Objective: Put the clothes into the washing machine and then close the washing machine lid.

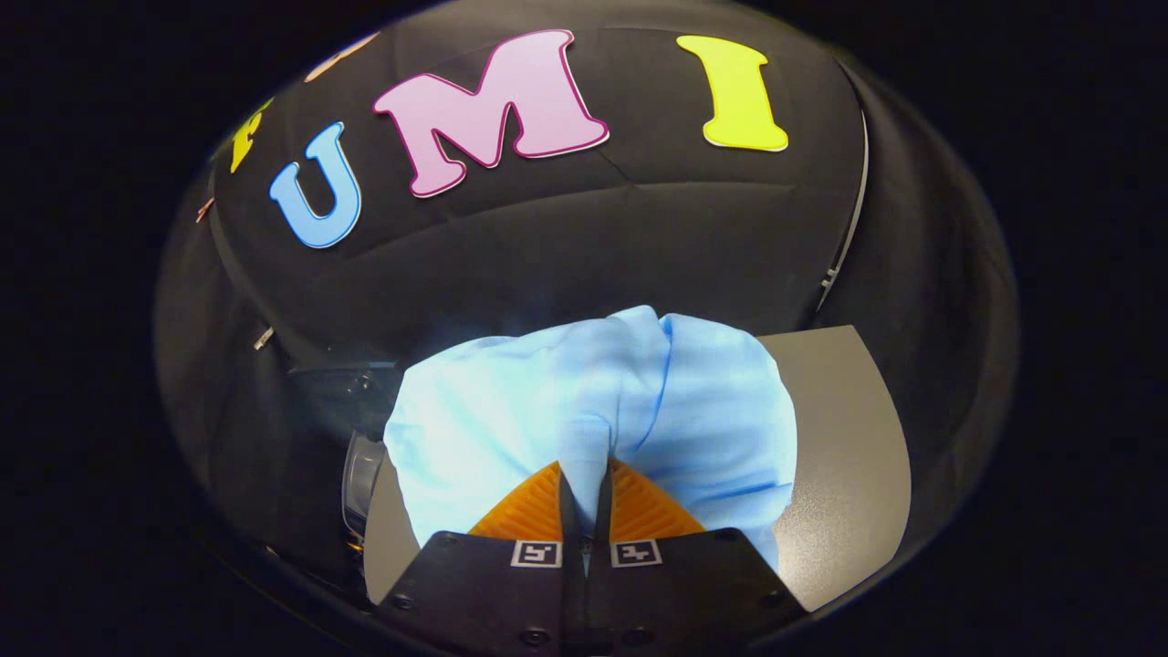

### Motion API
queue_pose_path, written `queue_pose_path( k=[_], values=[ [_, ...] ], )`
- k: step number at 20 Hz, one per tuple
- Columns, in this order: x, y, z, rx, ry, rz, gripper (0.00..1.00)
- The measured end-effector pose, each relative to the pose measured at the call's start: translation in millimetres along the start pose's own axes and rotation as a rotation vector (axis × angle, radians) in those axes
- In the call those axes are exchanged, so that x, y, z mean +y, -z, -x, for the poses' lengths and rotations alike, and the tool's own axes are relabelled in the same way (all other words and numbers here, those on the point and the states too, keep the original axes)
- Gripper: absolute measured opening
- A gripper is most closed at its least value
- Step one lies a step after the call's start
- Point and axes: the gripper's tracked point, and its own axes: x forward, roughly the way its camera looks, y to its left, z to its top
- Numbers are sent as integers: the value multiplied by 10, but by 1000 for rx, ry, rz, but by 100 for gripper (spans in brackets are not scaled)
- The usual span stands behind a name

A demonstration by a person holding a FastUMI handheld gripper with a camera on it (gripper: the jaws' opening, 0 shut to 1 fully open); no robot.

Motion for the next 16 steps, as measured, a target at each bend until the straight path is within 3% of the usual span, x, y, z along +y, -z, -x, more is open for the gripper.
queue_pose_path(
  k=[5,16],
  values=[
    [129,-113,267,-119,-39,-27,5],
    [945,-774,1910,-511,-222,19,5]
  ],
)
